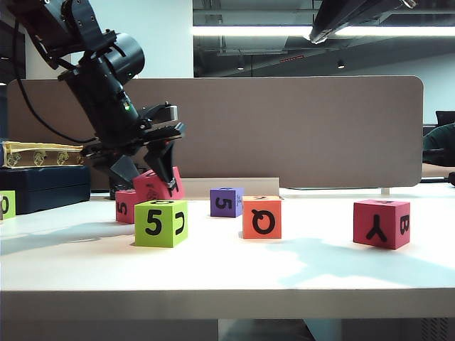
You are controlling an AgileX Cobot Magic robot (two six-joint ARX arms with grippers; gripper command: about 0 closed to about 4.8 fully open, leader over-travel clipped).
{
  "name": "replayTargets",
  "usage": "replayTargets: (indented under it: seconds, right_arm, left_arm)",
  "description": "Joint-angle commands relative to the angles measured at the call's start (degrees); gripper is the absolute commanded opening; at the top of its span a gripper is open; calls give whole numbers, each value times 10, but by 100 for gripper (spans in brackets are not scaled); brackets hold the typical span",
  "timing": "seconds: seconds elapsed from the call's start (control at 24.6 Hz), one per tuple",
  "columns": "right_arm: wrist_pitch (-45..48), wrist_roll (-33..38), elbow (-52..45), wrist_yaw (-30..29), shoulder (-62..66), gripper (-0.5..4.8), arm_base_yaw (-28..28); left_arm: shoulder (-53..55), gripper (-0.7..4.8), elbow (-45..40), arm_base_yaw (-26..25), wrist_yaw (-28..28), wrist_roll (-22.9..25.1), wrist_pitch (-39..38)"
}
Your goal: Select the appropriate blocks from the scattered letter blocks on the table and arrange them in a row to spell out "2024".
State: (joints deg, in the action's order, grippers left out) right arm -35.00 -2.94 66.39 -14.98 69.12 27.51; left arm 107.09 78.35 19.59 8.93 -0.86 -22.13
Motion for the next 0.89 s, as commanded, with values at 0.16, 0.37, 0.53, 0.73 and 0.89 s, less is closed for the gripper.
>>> replayTargets:
  seconds: [0.16,0.37,0.53,0.73,0.89]
  right_arm:
    - [5,-3,3,0,-1,-4,0]
    - [3,-3,2,0,-1,-4,0]
    - [-4,-3,2,0,-1,-4,0]
    - [-8,-3,2,0,-1,-4,0]
    - [-8,-3,2,0,-1,-4,0]
  left_arm:
    - [2,272,2,22,-13,-72,35]
    - [13,272,2,26,-19,-87,33]
    - [16,272,2,26,-24,-88,29]
    - [16,272,3,26,-38,-88,20]
    - [16,272,7,26,-42,-88,-2]
